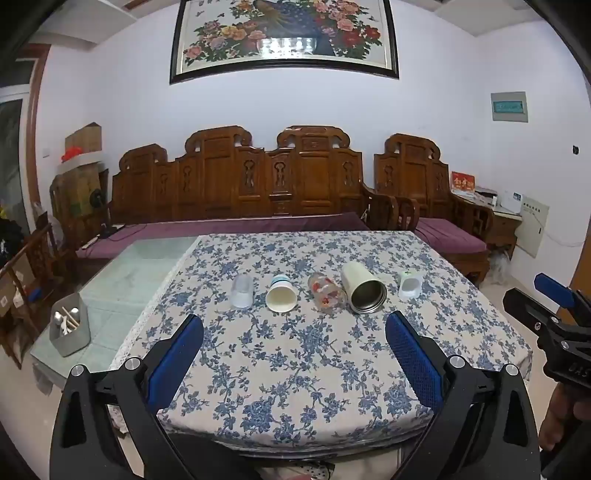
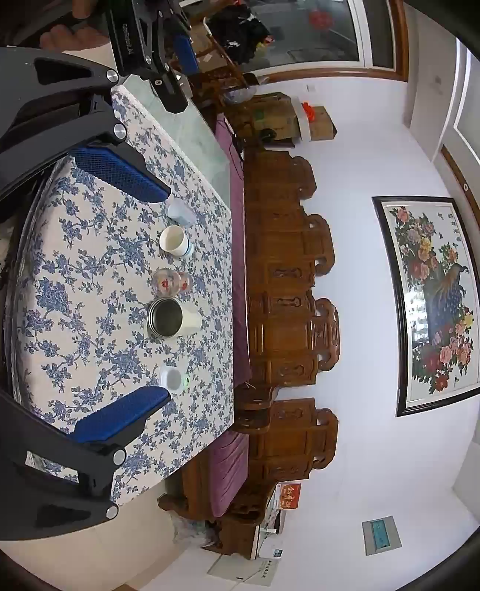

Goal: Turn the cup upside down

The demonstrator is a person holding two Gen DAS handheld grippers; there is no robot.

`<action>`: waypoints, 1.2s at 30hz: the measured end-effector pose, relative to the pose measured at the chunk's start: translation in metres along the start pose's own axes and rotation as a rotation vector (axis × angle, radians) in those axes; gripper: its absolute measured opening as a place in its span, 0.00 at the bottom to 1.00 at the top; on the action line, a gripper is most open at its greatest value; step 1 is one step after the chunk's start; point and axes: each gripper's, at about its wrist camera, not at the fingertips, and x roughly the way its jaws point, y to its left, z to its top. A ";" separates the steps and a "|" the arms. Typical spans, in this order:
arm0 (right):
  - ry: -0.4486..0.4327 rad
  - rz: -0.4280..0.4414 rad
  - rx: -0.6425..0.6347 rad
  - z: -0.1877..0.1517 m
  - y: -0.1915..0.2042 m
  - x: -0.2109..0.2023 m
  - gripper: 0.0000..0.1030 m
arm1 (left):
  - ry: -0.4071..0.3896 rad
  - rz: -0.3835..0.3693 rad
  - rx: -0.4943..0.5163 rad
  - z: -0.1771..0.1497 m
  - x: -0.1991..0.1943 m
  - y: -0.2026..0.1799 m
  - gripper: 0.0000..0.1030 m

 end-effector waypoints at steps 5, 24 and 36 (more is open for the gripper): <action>-0.006 0.004 0.009 0.000 -0.001 -0.001 0.97 | 0.007 0.002 -0.003 0.000 0.000 0.000 0.92; -0.011 0.007 0.013 0.000 -0.001 -0.001 0.97 | -0.003 -0.004 -0.007 0.006 -0.006 -0.001 0.92; -0.011 0.008 0.016 -0.001 -0.001 -0.002 0.97 | -0.006 -0.003 -0.012 0.007 -0.004 0.001 0.92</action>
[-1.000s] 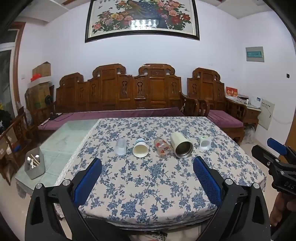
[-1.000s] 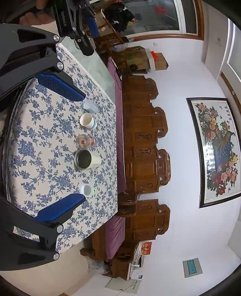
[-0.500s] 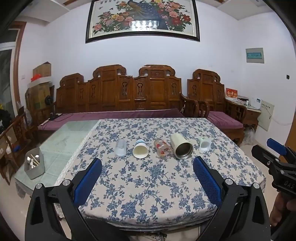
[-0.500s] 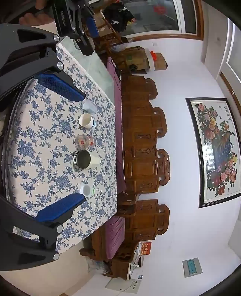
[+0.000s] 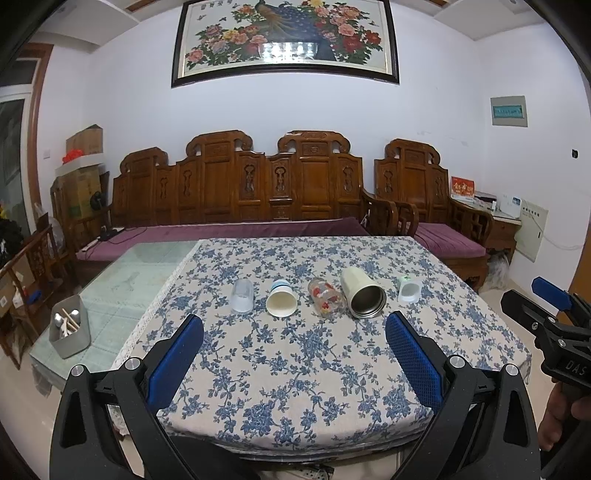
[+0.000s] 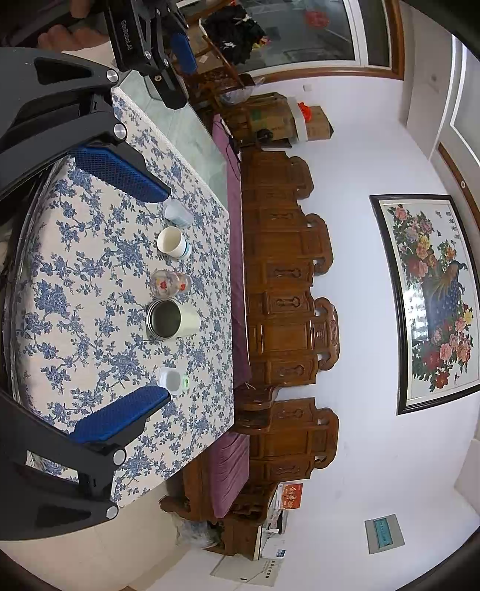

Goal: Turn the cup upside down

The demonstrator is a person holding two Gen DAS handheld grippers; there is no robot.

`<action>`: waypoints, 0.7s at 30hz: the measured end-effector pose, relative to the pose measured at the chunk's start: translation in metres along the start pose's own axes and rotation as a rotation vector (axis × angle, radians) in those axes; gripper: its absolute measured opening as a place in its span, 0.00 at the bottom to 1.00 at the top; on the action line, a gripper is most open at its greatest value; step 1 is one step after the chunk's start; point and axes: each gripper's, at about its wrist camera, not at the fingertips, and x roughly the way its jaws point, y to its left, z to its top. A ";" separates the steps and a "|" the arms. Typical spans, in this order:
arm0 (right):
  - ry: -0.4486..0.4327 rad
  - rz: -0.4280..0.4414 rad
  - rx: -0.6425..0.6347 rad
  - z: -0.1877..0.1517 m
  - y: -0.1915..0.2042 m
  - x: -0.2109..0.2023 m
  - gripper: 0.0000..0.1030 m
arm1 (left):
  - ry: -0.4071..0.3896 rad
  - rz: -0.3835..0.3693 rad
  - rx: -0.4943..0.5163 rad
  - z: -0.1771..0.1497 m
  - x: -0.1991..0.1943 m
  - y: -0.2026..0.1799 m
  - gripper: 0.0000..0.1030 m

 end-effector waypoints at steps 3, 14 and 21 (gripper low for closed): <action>-0.001 -0.001 0.001 0.001 0.001 0.001 0.97 | 0.000 -0.001 0.001 0.000 0.000 0.001 0.92; -0.003 -0.001 0.003 0.002 0.002 0.003 0.97 | -0.002 -0.001 0.001 0.002 -0.001 0.001 0.92; -0.006 0.002 0.007 0.005 0.004 0.000 0.97 | -0.003 -0.002 0.001 0.003 -0.002 0.000 0.92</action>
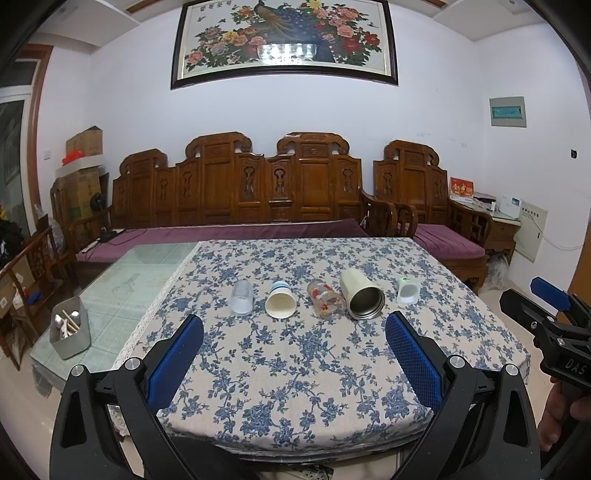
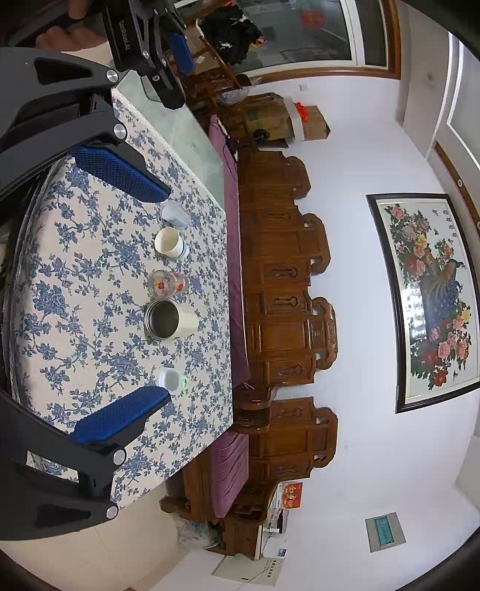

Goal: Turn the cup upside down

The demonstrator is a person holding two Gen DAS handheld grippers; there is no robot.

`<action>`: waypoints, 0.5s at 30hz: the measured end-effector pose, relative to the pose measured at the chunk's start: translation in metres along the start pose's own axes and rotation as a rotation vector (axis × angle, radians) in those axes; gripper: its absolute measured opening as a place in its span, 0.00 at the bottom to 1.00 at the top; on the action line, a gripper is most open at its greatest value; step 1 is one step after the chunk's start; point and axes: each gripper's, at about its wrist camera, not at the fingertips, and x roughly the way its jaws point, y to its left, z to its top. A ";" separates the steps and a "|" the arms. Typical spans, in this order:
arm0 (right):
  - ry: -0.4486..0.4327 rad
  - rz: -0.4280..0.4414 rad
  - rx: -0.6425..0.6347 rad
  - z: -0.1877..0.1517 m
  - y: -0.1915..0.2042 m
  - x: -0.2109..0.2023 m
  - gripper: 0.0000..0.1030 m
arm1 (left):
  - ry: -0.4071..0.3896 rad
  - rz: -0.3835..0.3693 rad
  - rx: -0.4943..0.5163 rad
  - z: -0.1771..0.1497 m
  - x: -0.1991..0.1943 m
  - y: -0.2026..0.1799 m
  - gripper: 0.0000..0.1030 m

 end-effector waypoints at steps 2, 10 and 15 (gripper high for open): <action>0.000 0.001 0.004 0.000 -0.001 0.000 0.97 | 0.000 0.001 0.000 0.001 0.000 0.000 0.92; -0.001 0.001 0.004 -0.001 -0.001 0.000 0.97 | -0.001 0.000 0.002 0.000 0.000 0.000 0.92; -0.002 0.001 0.004 0.000 -0.002 0.000 0.97 | -0.005 -0.001 0.002 0.002 -0.002 -0.001 0.92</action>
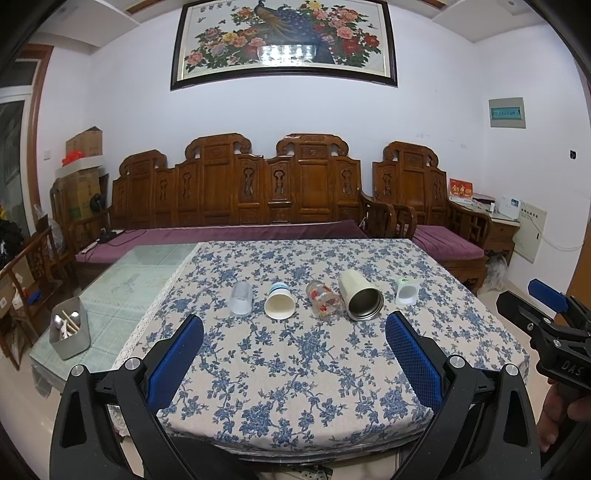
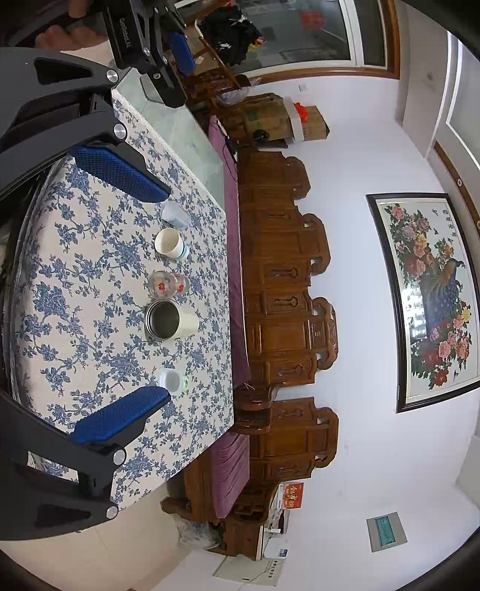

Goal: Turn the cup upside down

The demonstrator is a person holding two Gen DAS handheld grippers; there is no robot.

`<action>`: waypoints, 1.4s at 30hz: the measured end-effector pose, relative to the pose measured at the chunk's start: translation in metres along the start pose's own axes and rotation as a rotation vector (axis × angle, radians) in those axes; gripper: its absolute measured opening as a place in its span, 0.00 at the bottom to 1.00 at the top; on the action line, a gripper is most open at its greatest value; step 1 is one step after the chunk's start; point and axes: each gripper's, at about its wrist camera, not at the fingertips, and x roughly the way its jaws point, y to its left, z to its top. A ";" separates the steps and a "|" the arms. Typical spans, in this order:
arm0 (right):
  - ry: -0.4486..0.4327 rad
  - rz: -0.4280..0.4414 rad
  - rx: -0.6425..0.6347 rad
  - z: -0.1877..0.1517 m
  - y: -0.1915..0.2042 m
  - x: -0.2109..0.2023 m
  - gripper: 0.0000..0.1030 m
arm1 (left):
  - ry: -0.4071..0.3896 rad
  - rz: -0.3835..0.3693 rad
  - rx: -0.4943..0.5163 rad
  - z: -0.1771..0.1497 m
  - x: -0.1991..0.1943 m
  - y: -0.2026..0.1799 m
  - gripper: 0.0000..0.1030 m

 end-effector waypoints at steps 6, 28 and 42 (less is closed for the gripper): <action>-0.006 0.000 -0.002 -0.002 0.001 0.000 0.97 | -0.003 0.000 0.001 0.000 -0.002 -0.002 0.92; 0.061 -0.018 0.004 -0.010 -0.017 0.039 0.97 | 0.092 -0.025 0.020 0.001 0.036 0.003 0.92; 0.182 -0.012 -0.014 -0.024 -0.043 0.144 0.88 | 0.243 -0.060 0.078 -0.002 0.130 0.012 0.92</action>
